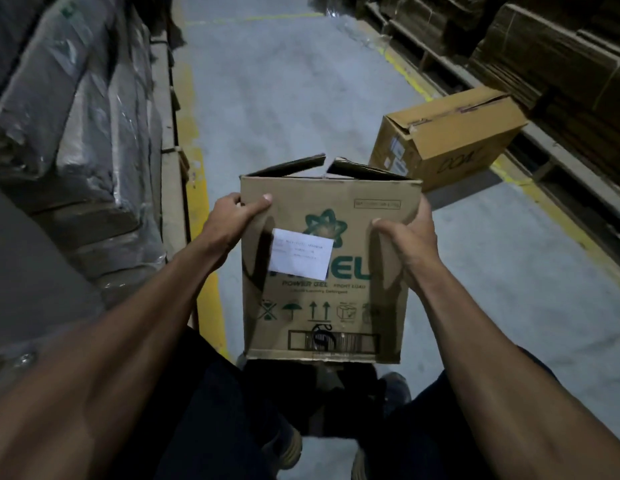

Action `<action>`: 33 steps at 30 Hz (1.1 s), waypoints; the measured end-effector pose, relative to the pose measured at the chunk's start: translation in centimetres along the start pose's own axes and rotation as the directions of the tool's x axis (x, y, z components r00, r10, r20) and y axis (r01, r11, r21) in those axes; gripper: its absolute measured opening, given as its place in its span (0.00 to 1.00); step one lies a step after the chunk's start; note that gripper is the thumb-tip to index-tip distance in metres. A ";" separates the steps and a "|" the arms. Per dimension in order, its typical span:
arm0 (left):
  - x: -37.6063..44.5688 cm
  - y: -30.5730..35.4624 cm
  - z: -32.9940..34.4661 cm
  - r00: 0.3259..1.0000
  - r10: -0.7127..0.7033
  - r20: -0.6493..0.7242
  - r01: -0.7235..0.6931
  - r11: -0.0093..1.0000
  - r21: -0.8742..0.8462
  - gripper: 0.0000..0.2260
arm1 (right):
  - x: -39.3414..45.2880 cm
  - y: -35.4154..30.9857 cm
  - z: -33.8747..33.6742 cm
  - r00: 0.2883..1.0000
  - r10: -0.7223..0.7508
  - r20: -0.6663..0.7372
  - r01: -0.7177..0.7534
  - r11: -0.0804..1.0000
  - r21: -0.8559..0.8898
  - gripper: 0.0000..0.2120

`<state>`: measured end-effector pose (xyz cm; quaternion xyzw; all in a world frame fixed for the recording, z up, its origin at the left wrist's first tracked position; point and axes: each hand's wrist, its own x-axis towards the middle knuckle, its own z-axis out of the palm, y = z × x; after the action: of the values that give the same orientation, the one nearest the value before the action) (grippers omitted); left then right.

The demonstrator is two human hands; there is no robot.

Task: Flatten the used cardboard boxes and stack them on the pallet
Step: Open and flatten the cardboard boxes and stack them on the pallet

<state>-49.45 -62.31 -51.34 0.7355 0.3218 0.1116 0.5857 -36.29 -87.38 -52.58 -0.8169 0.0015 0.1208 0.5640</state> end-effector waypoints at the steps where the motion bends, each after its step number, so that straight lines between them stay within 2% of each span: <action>1: -0.2 0.0 0.1 0.999 0.046 0.000 -0.046 0.999 0.014 0.16 | -0.1 -0.2 0.2 1.000 -0.006 -0.016 0.005 0.999 -0.042 0.36; 3: -0.4 -0.4 0.4 0.989 0.145 0.024 -0.146 0.987 0.069 0.26 | 0.0 -0.2 0.7 0.998 -0.010 -0.070 0.003 0.995 -0.101 0.35; 5: -0.9 -1.4 0.8 0.971 0.218 0.097 -0.233 0.951 0.203 0.40 | 0.4 -0.3 0.9 0.994 -0.031 -0.106 0.015 0.988 -0.153 0.32; 8: -1.7 -3.8 1.2 0.939 0.272 0.209 -0.341 0.805 0.486 0.53 | 1.8 -1.1 1.0 0.992 -0.021 -0.126 -0.006 0.978 -0.208 0.29; 11: -3.3 -6.0 1.1 0.926 0.113 0.360 -0.349 0.622 0.701 0.65 | 3.5 -2.1 1.0 0.993 0.009 -0.122 -0.038 0.970 -0.240 0.26; 13: -4.1 -7.3 1.0 0.904 0.073 0.420 -0.400 0.488 0.776 0.68 | 4.4 -2.7 1.2 0.993 0.024 -0.115 -0.053 0.964 -0.261 0.26; 16: -4.4 -8.3 1.5 0.908 0.064 0.414 -0.403 0.403 0.822 0.69 | 5.5 -3.5 1.5 0.995 0.023 -0.102 -0.050 0.959 -0.279 0.29; 19: -4.7 -8.5 2.7 0.929 0.092 0.357 -0.364 0.393 0.845 0.69 | 5.7 -3.3 1.5 0.998 -0.016 -0.068 -0.004 0.960 -0.281 0.32; 21: -4.7 -8.6 3.0 0.931 0.131 0.340 -0.362 0.430 0.827 0.67 | 4.9 -2.4 1.3 0.998 -0.052 -0.032 0.040 0.955 -0.295 0.35; 24: -3.9 -8.7 3.1 0.931 0.169 0.324 -0.365 0.494 0.789 0.62 | 2.0 0.6 0.6 0.998 -0.061 0.027 0.067 0.927 -0.370 0.46; 27: -3.0 -8.1 3.4 0.941 0.189 0.281 -0.338 0.574 0.746 0.57 | -1.5 4.5 -0.2 0.982 -0.040 0.182 0.122 0.877 -0.465 0.58; 33: -1.1 -7.5 3.2 0.943 0.206 0.262 -0.332 0.665 0.670 0.56 | -2.3 6.9 -1.4 0.912 -0.055 0.407 0.315 0.730 -0.607 0.66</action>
<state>-51.11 -64.69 -59.09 0.9487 0.1782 0.0050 0.2612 -39.26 -91.45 -58.03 -0.9219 -0.2280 0.2037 0.2381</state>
